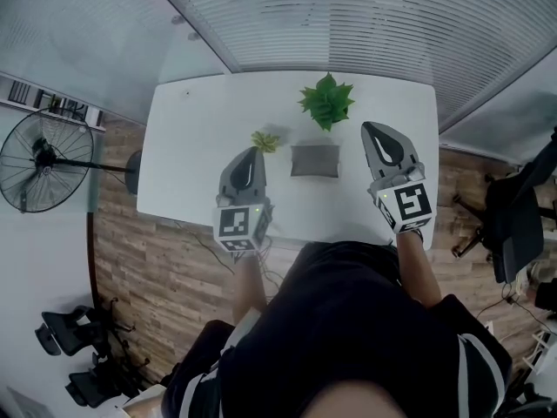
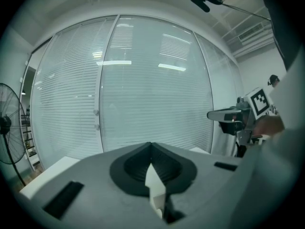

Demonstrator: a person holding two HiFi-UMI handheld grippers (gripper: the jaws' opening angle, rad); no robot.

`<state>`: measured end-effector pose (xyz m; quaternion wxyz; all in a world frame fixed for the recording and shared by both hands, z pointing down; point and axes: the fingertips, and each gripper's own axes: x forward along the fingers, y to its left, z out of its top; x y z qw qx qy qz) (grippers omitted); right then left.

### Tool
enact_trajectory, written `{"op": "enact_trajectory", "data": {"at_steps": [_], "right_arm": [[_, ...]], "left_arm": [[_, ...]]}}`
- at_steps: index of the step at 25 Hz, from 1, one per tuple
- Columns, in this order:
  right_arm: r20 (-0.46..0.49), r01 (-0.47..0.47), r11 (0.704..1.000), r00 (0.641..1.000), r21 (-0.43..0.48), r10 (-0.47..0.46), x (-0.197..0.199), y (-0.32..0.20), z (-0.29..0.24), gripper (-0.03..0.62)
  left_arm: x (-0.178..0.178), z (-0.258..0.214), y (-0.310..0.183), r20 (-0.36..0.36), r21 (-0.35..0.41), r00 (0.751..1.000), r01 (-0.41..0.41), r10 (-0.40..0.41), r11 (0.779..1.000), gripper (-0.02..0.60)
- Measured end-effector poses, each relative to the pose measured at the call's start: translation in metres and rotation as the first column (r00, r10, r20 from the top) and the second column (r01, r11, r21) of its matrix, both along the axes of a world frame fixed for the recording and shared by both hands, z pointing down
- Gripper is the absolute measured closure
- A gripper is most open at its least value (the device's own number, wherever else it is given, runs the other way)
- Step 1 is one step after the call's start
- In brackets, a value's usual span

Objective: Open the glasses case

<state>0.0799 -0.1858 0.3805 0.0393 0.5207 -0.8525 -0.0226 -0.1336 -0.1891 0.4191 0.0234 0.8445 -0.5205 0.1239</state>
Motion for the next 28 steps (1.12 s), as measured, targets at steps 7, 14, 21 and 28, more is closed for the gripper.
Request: {"op": "enact_trajectory", "data": {"at_steps": [7, 14, 21, 28], "right_arm": [[0.015, -0.053, 0.998, 0.998, -0.036, 0.053, 0.011, 0.001, 0.006, 0.579], [0.007, -0.085, 0.996, 0.996, -0.029, 0.085, 0.017, -0.001, 0.004, 0.579], [-0.001, -0.08, 0.996, 0.997, -0.027, 0.08, 0.014, -0.001, 0.005, 0.579], [0.012, -0.071, 0.997, 0.997, -0.042, 0.072, 0.01, 0.0, 0.009, 0.579]], "left_arm": [[0.001, -0.019, 0.001, 0.014, 0.059, 1.0, 0.007, -0.008, 0.998, 0.581], [0.0, -0.026, 0.001, 0.013, 0.074, 1.0, 0.01, -0.011, 0.997, 0.581], [-0.004, -0.025, 0.001, 0.006, 0.072, 1.0, 0.022, -0.023, 0.997, 0.581], [-0.007, -0.021, 0.001, -0.007, 0.063, 0.999, 0.033, -0.032, 0.997, 0.581]]}}
